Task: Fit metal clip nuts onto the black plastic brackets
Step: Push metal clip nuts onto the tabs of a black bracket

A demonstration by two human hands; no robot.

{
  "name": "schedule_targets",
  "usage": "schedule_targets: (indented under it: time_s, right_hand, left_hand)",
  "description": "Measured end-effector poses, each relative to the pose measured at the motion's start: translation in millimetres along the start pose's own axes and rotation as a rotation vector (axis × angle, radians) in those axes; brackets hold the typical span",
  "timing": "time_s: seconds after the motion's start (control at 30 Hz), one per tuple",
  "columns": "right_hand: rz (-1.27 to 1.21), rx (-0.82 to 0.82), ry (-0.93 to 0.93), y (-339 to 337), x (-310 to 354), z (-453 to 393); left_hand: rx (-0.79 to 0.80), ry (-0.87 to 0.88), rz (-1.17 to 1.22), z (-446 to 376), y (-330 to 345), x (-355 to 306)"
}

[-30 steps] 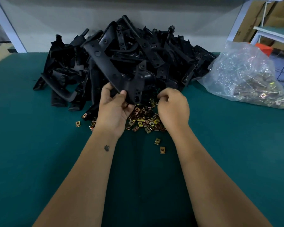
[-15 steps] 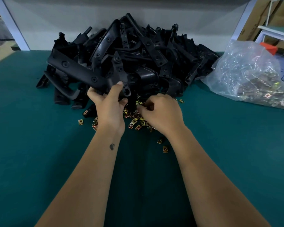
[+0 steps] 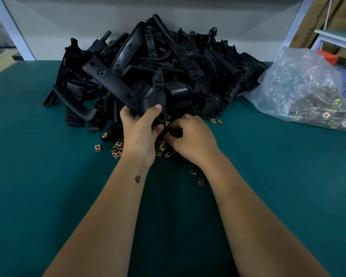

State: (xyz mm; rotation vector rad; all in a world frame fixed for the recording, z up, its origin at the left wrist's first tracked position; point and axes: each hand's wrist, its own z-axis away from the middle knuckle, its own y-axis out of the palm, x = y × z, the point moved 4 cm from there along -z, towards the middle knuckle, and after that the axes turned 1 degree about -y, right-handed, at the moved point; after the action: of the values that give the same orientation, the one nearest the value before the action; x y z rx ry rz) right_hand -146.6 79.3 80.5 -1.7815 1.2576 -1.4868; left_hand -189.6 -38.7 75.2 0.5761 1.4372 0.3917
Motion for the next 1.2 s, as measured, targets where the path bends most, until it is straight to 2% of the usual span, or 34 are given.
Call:
schedule_targets:
  time_s: [0.13,0.27,0.57,0.83,1.2]
  right_hand:
    - [-0.054,0.007,0.008,0,-1,-1]
    - [-0.214,-0.031,0.042,-4,-3,0]
    - [-0.686,-0.269,0.145,-22,-10,-1]
    - [-1.135,-0.216,0.19,-21,-13,-2]
    - [-1.26,-0.233,0.168,-23,-14,-2]
  left_hand:
    - [-0.018,-0.038,-0.006,0,-1,1]
    - [0.024,-0.029,-0.018,2,3,1]
    - [0.028,-0.059,0.044,2,3,2]
    - [0.098,-0.077,0.09,2,4,3]
    - [0.17,-0.107,0.072,4,9,4]
